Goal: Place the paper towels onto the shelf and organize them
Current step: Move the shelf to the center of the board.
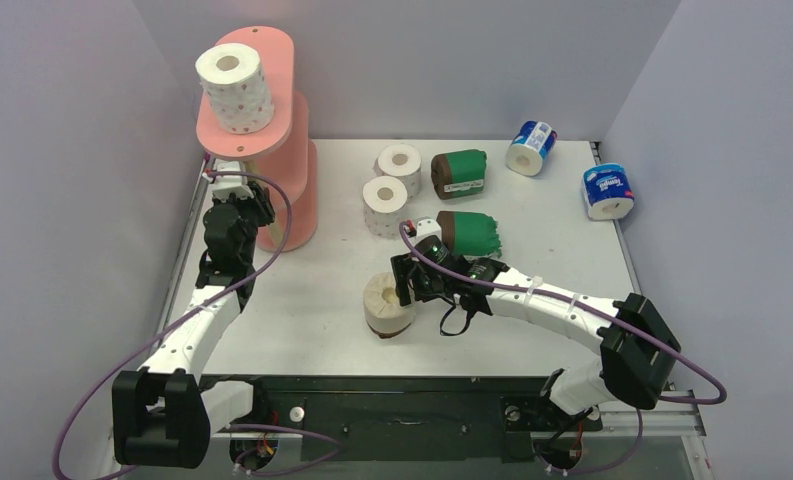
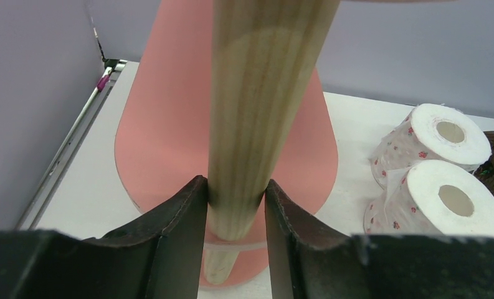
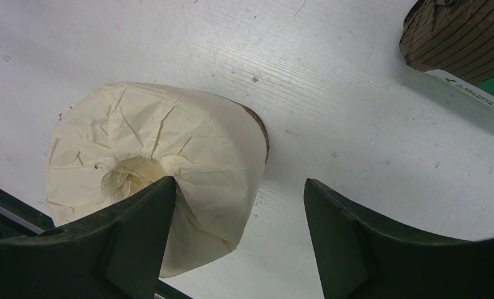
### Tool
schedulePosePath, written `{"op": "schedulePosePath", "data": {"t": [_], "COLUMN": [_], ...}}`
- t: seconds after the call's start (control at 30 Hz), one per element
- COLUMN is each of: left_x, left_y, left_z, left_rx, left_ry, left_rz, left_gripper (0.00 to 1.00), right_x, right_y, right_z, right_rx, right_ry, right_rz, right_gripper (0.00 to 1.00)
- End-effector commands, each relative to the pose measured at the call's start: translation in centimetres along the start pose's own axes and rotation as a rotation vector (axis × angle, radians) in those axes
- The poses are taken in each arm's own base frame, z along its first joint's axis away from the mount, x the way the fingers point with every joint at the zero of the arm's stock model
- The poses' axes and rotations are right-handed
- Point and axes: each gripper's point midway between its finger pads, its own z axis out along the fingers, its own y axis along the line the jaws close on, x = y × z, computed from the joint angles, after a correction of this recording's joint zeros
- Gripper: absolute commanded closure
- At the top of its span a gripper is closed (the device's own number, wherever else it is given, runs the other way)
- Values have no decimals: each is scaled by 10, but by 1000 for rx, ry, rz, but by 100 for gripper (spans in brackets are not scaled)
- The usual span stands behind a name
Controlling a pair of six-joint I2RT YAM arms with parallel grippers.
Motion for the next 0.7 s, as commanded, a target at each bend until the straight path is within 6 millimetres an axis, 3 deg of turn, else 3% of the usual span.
{"op": "schedulePosePath", "data": {"t": [0.0, 0.3, 0.67], "left_x": [-37, -32, -31], "left_y": [-16, -30, -52], "left_z": [-2, -16, -46], "left_rx": [64, 107, 165], "left_ry": [-95, -48, -30], "left_rz": [-37, -67, -100], "left_gripper": [85, 100, 100], "right_x": [-5, -8, -8], "right_y": [-5, -5, -7], "right_z": [-9, -12, -14], "right_rx": [12, 9, 21], "right_ry": [-21, -31, -32], "right_rz": [-2, 1, 5], "right_gripper": [30, 30, 30]}}
